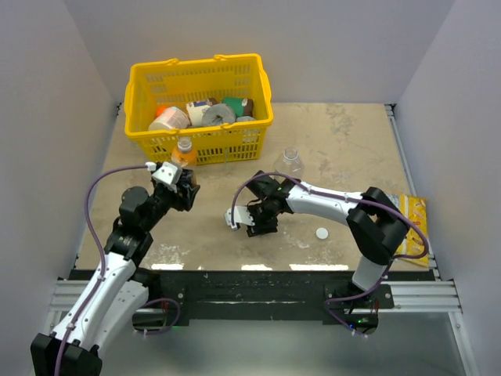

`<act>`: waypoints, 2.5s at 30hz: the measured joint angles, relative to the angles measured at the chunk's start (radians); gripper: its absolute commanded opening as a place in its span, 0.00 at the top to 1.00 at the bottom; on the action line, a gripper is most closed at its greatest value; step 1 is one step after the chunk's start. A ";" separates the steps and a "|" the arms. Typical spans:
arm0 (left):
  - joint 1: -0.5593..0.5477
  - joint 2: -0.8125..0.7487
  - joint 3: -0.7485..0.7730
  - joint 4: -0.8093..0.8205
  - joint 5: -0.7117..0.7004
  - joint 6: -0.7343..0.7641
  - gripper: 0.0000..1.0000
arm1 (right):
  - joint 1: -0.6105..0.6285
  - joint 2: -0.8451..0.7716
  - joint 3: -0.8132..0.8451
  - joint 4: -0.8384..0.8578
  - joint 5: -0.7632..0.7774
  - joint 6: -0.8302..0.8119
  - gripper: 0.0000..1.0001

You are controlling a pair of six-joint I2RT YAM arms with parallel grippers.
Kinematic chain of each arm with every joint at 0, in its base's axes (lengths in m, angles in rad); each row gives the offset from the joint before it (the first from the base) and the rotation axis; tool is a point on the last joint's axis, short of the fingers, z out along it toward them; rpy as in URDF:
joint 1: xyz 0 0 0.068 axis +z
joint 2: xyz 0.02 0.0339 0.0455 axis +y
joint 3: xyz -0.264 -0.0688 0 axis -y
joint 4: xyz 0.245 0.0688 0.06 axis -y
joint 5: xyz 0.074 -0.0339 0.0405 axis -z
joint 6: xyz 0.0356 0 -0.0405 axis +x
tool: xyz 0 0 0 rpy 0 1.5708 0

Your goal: Screw on the bottle caps

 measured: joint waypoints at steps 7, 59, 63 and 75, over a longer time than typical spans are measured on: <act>0.008 0.009 -0.021 0.015 0.021 -0.010 1.00 | -0.003 0.026 0.000 -0.021 0.007 -0.012 0.48; 0.018 0.031 -0.070 0.089 0.102 -0.033 1.00 | -0.022 -0.003 0.006 -0.052 0.032 0.075 1.00; 0.020 0.070 -0.069 0.088 0.195 0.019 1.00 | -0.032 -0.175 0.132 -0.182 0.011 0.184 1.00; 0.018 0.198 0.102 -0.144 0.362 0.497 1.00 | -0.048 -0.485 0.548 -0.188 -0.029 0.455 1.00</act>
